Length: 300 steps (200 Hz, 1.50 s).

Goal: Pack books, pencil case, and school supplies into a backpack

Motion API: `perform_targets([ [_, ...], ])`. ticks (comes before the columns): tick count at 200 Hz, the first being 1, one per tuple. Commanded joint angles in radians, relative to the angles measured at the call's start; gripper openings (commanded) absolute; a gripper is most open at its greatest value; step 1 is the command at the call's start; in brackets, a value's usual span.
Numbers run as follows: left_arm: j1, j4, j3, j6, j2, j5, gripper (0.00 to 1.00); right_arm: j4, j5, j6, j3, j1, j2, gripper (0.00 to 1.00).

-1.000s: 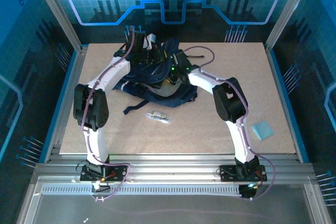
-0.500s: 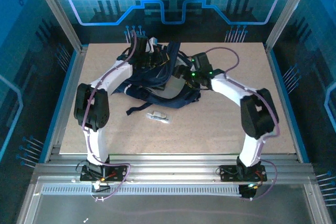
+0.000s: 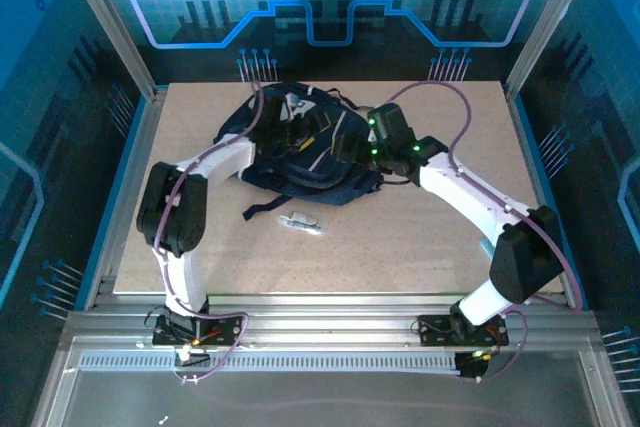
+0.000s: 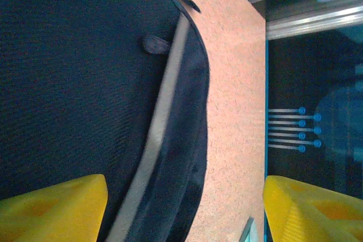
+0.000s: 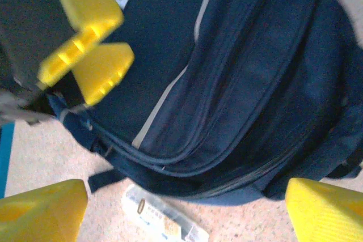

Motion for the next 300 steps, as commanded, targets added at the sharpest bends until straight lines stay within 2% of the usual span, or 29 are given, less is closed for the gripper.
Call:
perform_targets([
  [1, 0.058, 0.047, -0.089, -0.015, -0.148, -0.053, 0.75, -0.007, 0.004, 0.008, -0.017, 0.066, 0.048, 0.90],
  [45, 0.179, 0.034, -0.315, -0.030, -0.282, -0.115, 0.77, 0.097, -0.047, 0.082, 0.025, 0.170, 0.186, 0.84],
  [91, 0.290, 0.034, -0.439, -0.063, -0.288, -0.152, 0.78, 0.176, -0.025, 0.163, 0.011, 0.131, 0.289, 0.80],
  [133, 0.294, 0.008, -0.424, -0.132, -0.212, -0.185, 0.78, 0.151, 0.091, 0.154, -0.018, 0.064, 0.302, 0.80],
  [166, 0.293, 0.032, -0.375, -0.172, -0.126, -0.202, 0.76, 0.166, 0.084, 0.149, -0.044, 0.047, 0.297, 0.80],
  [209, 0.294, 0.057, -0.308, -0.212, -0.020, -0.215, 0.67, 0.174, 0.088, 0.143, -0.059, 0.047, 0.324, 0.80],
  [254, 0.294, 0.060, -0.290, -0.236, -0.069, -0.144, 0.70, 0.149, 0.120, 0.112, -0.057, 0.024, 0.333, 0.79],
  [300, 0.294, -0.004, -0.280, -0.212, -0.144, -0.149, 0.71, 0.138, 0.142, 0.078, -0.045, 0.012, 0.332, 0.79],
])
